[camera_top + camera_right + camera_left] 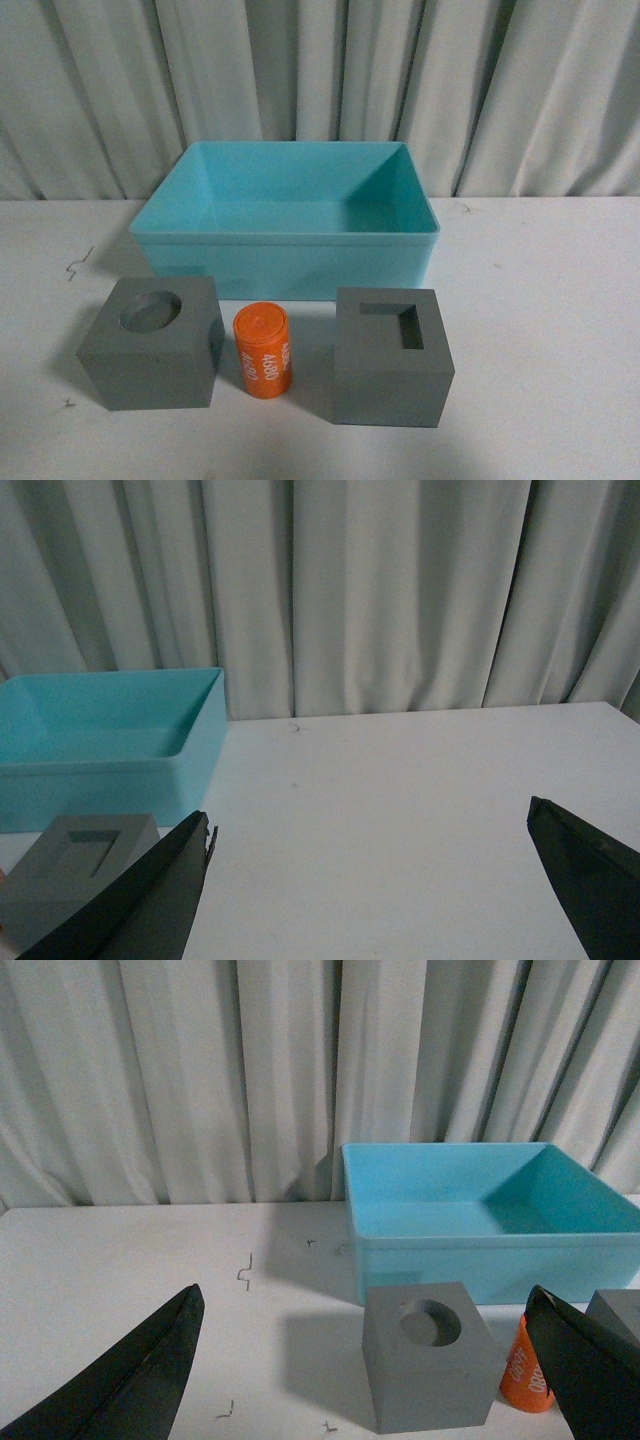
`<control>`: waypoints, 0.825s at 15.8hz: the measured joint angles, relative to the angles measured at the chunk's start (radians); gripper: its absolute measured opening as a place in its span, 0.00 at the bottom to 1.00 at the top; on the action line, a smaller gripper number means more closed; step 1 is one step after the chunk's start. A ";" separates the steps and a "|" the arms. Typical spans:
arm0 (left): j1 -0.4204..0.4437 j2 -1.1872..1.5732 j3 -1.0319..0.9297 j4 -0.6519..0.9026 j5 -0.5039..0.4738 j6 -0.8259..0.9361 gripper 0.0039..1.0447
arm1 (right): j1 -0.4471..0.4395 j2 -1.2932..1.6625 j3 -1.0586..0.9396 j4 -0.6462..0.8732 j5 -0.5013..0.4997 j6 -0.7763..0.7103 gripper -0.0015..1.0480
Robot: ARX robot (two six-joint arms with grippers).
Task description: Place gray and orange parts in blue box
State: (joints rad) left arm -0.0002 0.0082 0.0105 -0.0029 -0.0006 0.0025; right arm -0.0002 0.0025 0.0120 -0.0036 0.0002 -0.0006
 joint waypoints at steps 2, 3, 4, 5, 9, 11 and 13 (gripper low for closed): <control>0.000 0.000 0.000 0.000 0.000 0.000 0.94 | 0.000 0.000 0.000 0.000 0.000 0.000 0.94; 0.000 0.000 0.000 0.000 0.000 0.000 0.94 | 0.000 0.000 0.000 0.000 0.000 0.000 0.94; 0.000 0.000 0.000 0.000 0.000 0.000 0.94 | 0.000 0.000 0.000 0.000 0.000 0.000 0.94; 0.000 0.000 0.000 0.000 0.000 0.000 0.94 | 0.000 0.000 0.000 0.000 0.000 0.000 0.94; 0.000 0.000 0.000 0.000 0.000 0.000 0.94 | 0.000 0.000 0.000 0.000 0.000 0.000 0.94; 0.000 0.000 0.000 0.000 0.000 0.000 0.94 | 0.000 0.000 0.000 0.000 0.000 0.000 0.94; 0.000 0.000 0.000 0.000 0.000 0.000 0.94 | 0.000 0.000 0.000 0.000 0.000 0.000 0.94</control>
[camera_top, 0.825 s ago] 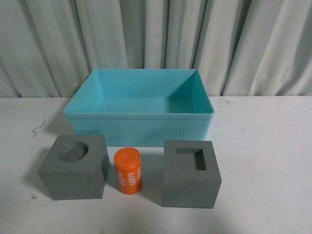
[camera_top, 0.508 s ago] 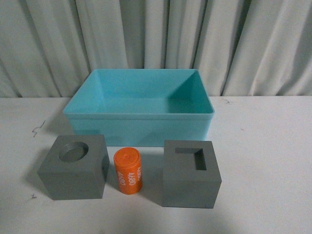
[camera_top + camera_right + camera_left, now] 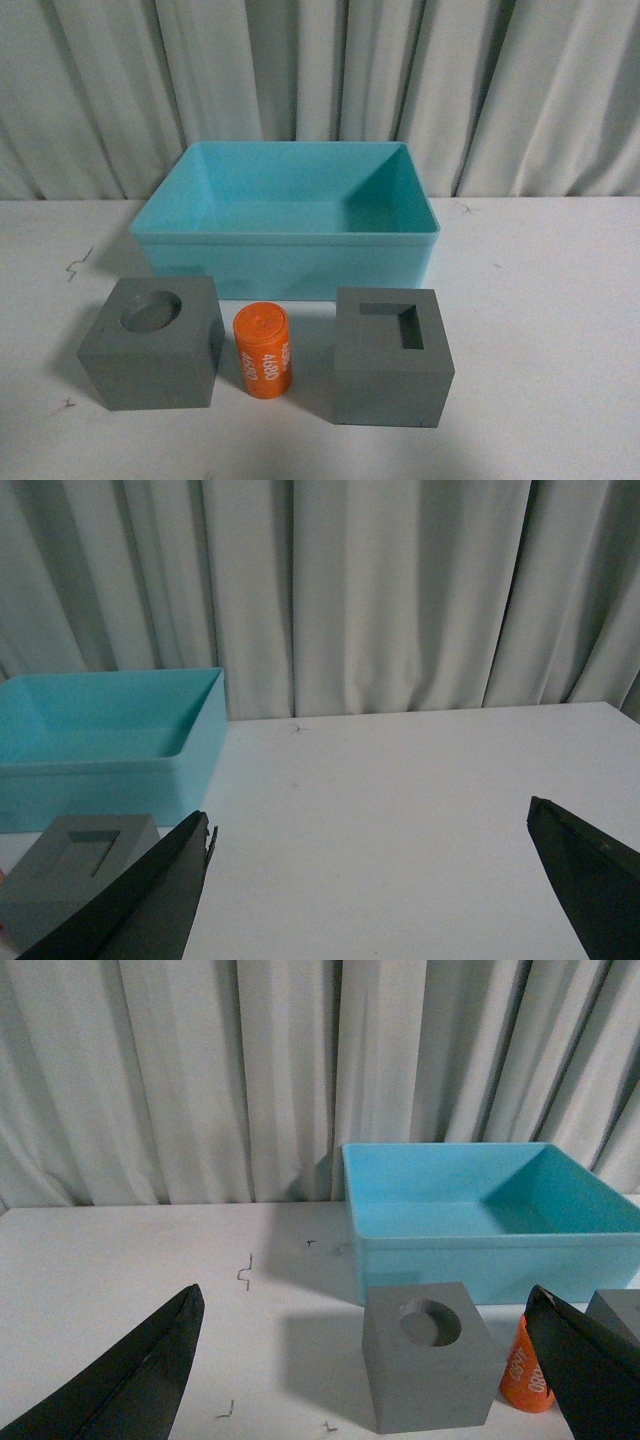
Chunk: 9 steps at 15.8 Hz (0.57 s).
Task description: Place gray and orange parts in blue box
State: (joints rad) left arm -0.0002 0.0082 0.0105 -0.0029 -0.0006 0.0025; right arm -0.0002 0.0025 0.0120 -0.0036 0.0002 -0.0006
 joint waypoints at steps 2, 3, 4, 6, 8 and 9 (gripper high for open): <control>0.000 0.000 0.000 0.000 0.000 0.000 0.94 | 0.000 0.000 0.000 0.000 0.000 0.000 0.94; 0.000 0.000 0.000 0.000 0.000 0.000 0.94 | 0.000 0.000 0.000 0.000 0.000 0.000 0.94; 0.000 0.000 0.000 0.000 0.000 0.000 0.94 | 0.000 0.000 0.000 0.000 0.000 0.000 0.94; 0.000 0.000 0.000 0.000 0.000 0.000 0.94 | 0.000 0.000 0.000 0.000 0.000 0.000 0.94; 0.000 0.000 0.000 0.000 0.000 0.000 0.94 | 0.000 0.000 0.000 0.000 0.000 0.000 0.94; 0.000 0.000 0.000 0.000 0.000 0.000 0.94 | 0.000 0.000 0.000 0.000 0.000 0.000 0.94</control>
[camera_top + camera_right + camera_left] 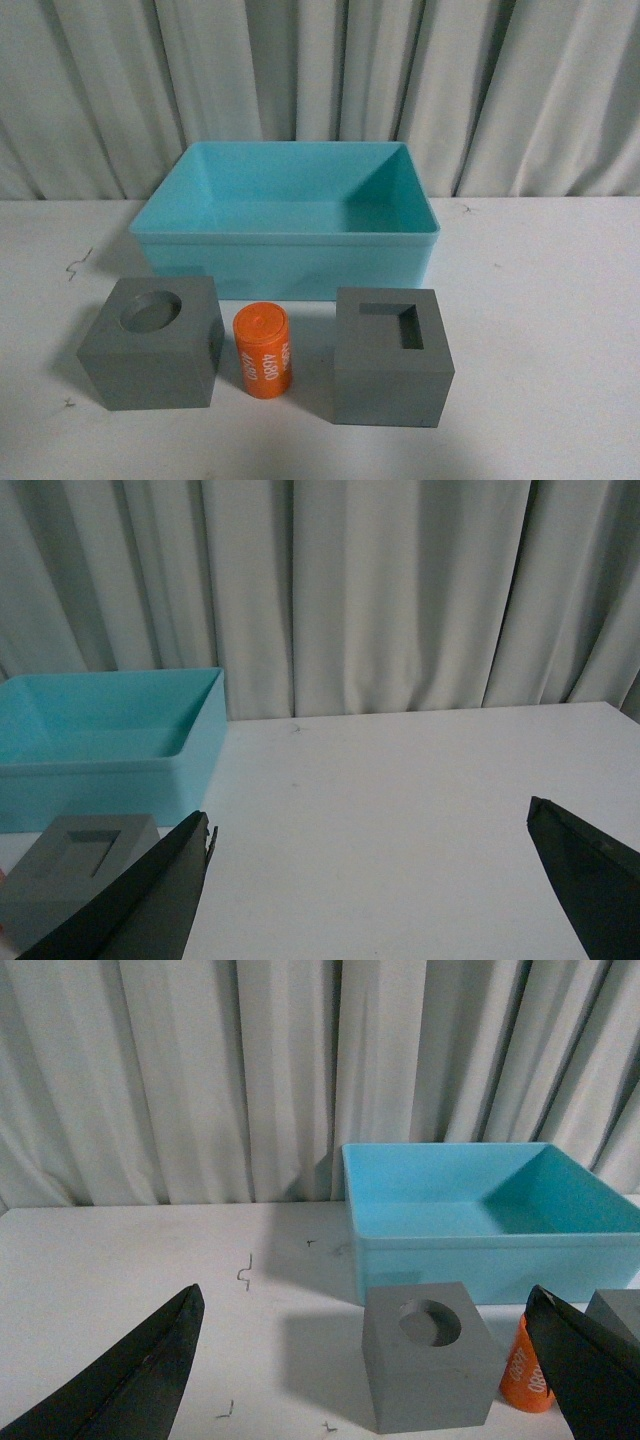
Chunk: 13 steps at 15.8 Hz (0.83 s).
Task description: Place gray and orange parts in blue box
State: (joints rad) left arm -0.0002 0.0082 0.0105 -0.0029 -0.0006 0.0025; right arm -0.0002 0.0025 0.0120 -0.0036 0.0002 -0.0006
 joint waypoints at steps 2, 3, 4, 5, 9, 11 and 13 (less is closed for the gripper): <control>0.000 0.000 0.000 0.000 0.000 0.000 0.94 | 0.000 0.000 0.000 0.000 0.000 0.000 0.94; 0.000 0.000 0.000 0.000 0.000 0.000 0.94 | 0.000 0.000 0.000 0.000 0.000 0.000 0.94; 0.000 0.000 0.000 0.000 0.000 0.000 0.94 | 0.000 0.000 0.000 0.000 0.000 0.000 0.94; 0.000 0.000 0.000 0.000 0.000 0.000 0.94 | 0.000 0.000 0.000 0.000 0.000 0.000 0.94; 0.000 0.000 0.000 0.000 0.000 0.000 0.94 | 0.000 0.000 0.000 0.000 0.000 0.000 0.94; 0.000 0.000 0.000 0.000 0.000 0.000 0.94 | 0.000 0.000 0.000 0.000 0.000 0.000 0.94; 0.000 0.000 0.000 0.000 -0.002 0.000 0.94 | 0.068 0.132 0.089 -0.225 0.159 0.066 0.94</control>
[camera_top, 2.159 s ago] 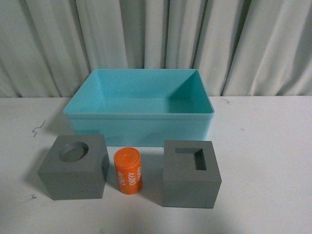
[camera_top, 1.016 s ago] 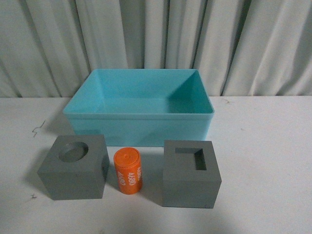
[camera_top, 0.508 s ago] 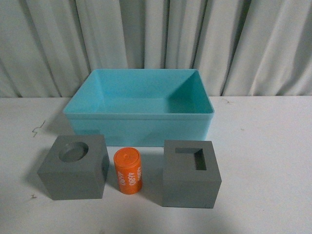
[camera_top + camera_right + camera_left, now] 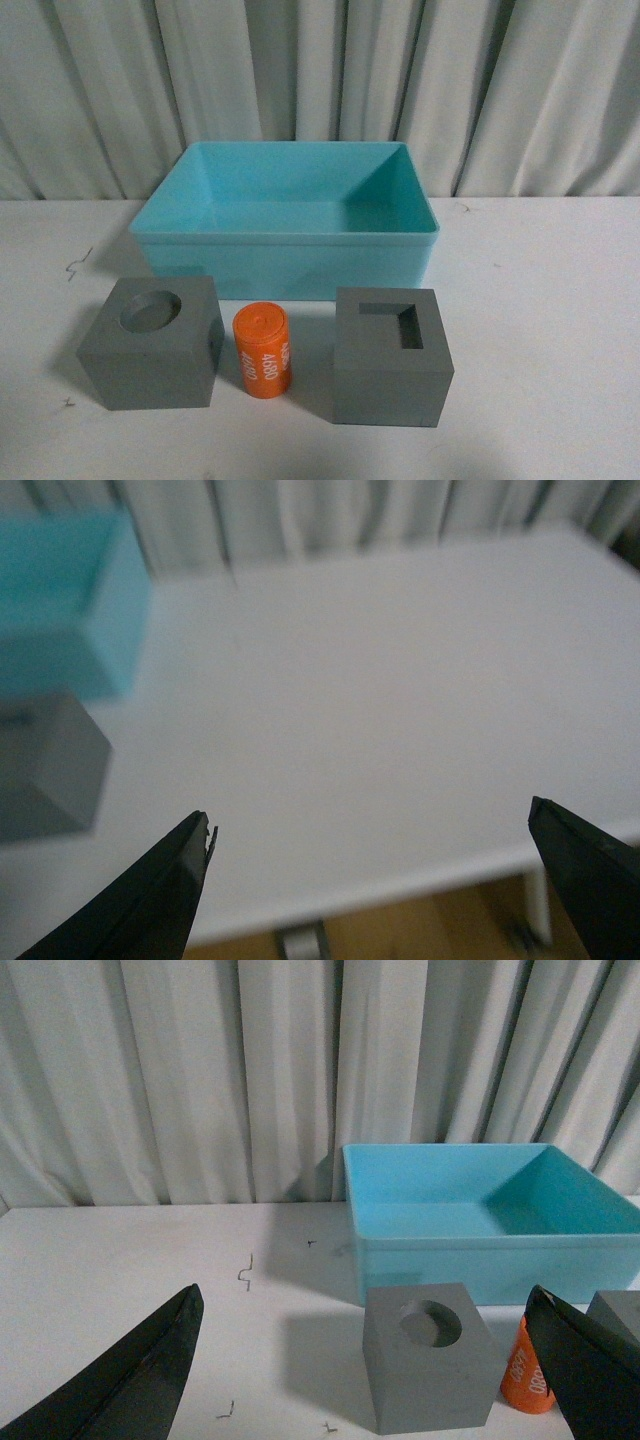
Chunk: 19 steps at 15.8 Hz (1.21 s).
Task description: Place gray and orange parts in blue box
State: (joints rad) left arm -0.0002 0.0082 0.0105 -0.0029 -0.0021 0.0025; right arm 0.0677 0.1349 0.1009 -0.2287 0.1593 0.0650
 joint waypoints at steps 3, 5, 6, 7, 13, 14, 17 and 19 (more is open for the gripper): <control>0.001 0.000 0.000 -0.001 0.001 0.000 0.94 | -0.072 0.455 0.184 0.166 0.034 0.016 0.94; 0.000 0.000 0.000 0.000 0.002 0.000 0.94 | -0.011 0.721 0.319 0.357 -0.089 -0.063 0.94; 0.000 0.000 0.000 0.000 0.002 0.000 0.94 | 0.046 0.842 0.362 0.431 -0.114 -0.075 0.94; 0.000 0.000 0.000 0.000 0.001 0.000 0.94 | 0.101 0.943 0.393 0.496 -0.107 -0.085 0.94; 0.000 0.000 0.000 0.000 0.002 0.000 0.94 | 0.361 1.445 0.594 0.609 0.030 0.088 0.94; 0.000 0.000 0.000 0.000 0.002 0.000 0.94 | 0.372 1.477 0.610 0.603 0.036 0.123 0.94; 0.000 0.000 0.000 0.000 0.002 0.000 0.94 | 0.391 1.575 0.657 0.585 0.048 0.225 0.94; 0.000 0.000 0.000 0.000 0.001 0.000 0.94 | 0.397 1.622 0.680 0.573 0.051 0.267 0.94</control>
State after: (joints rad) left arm -0.0002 0.0082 0.0105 -0.0032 -0.0010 0.0025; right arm 0.4648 1.7573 0.7807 0.3439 0.2108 0.3325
